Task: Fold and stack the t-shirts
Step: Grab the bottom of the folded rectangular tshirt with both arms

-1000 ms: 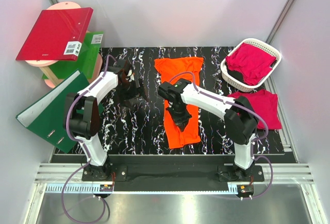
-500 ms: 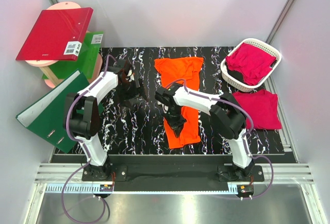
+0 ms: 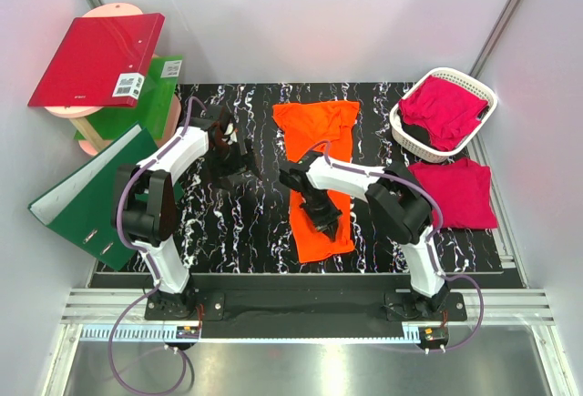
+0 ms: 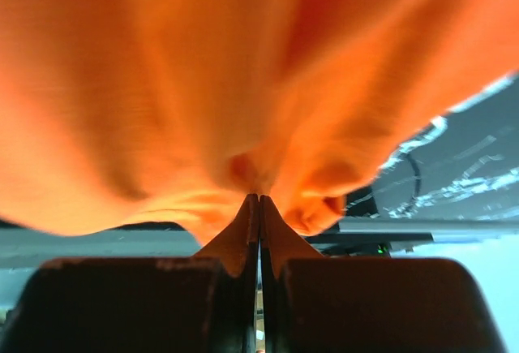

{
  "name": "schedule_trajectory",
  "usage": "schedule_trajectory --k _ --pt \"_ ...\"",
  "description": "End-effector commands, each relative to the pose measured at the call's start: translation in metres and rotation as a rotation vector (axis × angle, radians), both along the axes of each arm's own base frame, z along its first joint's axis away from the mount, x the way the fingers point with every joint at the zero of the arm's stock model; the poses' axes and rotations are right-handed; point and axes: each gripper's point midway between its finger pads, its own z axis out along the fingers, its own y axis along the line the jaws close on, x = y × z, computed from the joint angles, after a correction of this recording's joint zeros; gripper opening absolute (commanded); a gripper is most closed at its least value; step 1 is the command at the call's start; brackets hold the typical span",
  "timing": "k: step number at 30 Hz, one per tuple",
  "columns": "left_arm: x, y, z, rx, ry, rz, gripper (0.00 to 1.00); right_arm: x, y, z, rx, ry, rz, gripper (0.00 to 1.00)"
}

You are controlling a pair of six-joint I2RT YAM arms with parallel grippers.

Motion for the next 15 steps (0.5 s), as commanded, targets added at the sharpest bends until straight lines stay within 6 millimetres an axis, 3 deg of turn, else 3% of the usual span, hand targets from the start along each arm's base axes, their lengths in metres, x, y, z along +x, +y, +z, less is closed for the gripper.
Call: schedule_trajectory --k 1,6,8,9,10,11,12,13,14,15 --pt "0.011 -0.004 0.017 -0.022 -0.070 -0.008 0.99 0.014 -0.027 0.027 -0.070 -0.123 -0.061 0.00" --pt "-0.008 -0.012 0.012 -0.029 -0.047 -0.055 0.99 0.043 -0.041 0.060 0.009 -0.286 -0.186 0.00" --pt "-0.018 -0.022 0.012 -0.084 -0.047 -0.079 0.99 0.055 -0.044 0.088 0.119 -0.361 -0.265 0.00" --pt "-0.022 -0.028 0.012 -0.113 -0.048 -0.089 0.99 0.068 -0.052 0.094 0.160 -0.402 -0.340 0.06" --pt "-0.019 -0.034 0.017 -0.153 -0.086 -0.076 0.99 0.073 -0.058 0.113 0.237 -0.444 -0.405 0.13" --pt "-0.032 -0.040 0.010 -0.202 -0.052 -0.079 0.99 0.073 -0.063 0.112 0.279 -0.432 -0.448 0.20" --pt "-0.034 -0.045 0.010 -0.226 -0.059 -0.076 0.99 0.089 -0.076 0.117 0.336 -0.463 -0.545 0.39" --pt "-0.034 -0.051 0.012 -0.249 -0.079 -0.068 0.99 0.088 -0.076 0.128 0.419 -0.461 -0.591 0.57" --pt "-0.040 -0.053 0.008 -0.255 -0.066 -0.070 0.99 0.081 -0.080 0.116 0.443 -0.422 -0.624 0.74" --pt "-0.044 -0.061 0.008 -0.262 -0.067 -0.088 0.99 0.085 -0.082 0.120 0.514 -0.422 -0.659 0.83"
